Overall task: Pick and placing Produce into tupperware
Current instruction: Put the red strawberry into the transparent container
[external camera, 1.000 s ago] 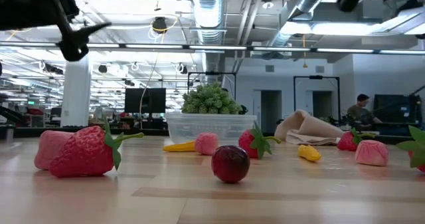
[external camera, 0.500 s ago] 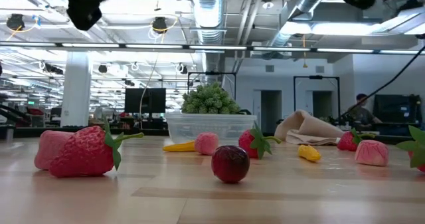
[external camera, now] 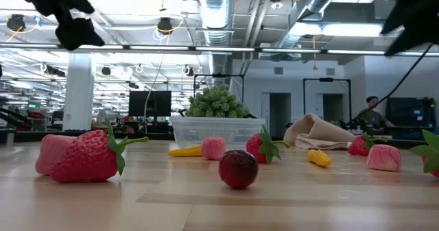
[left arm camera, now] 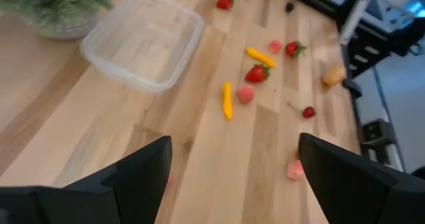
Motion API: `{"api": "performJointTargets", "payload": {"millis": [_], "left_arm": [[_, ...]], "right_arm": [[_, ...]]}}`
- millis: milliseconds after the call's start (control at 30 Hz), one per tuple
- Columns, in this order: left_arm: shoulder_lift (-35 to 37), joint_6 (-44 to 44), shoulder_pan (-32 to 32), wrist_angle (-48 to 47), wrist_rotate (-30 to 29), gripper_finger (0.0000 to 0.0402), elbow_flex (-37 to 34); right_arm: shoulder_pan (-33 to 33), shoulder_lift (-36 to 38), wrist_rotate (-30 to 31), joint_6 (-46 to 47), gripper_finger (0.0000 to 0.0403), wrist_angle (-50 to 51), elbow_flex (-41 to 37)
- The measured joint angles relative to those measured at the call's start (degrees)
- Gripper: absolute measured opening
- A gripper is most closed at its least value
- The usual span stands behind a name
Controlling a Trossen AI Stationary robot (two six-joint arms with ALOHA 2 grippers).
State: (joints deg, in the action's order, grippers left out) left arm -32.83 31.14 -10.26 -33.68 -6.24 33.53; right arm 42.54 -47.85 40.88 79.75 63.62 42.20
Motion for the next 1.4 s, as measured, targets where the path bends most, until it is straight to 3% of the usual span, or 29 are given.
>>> {"api": "performJointTargets", "payload": {"millis": [300,500,800,967,1267,1400], "left_arm": [[7.78,2.93,0.00,-0.22,-8.35,0.0316,-2.73],[10.13,4.89,0.00,-0.29,-12.37,0.0316,-2.99],[9.34,9.73,0.00,0.11,-12.50,0.0316,-2.99],[8.51,9.65,0.00,0.00,-12.55,0.0316,-2.99],[5.96,9.53,0.00,-0.43,-13.56,0.0316,-2.99],[4.97,10.11,0.00,-0.32,-12.44,0.0316,-2.99]], "right_arm": [[12.30,-6.81,10.44,25.34,0.0305,-8.90,-12.81],[11.31,-13.86,7.70,33.28,0.0305,-15.54,-16.36],[5.74,-18.15,-0.72,28.27,0.0305,-23.86,-16.31],[4.05,-18.15,2.63,22.62,0.0305,-24.27,-16.29],[0.00,-25.82,4.00,-0.14,0.0305,-35.02,-16.27],[-1.39,-29.17,3.74,0.13,0.0305,-36.77,-16.25]]}}
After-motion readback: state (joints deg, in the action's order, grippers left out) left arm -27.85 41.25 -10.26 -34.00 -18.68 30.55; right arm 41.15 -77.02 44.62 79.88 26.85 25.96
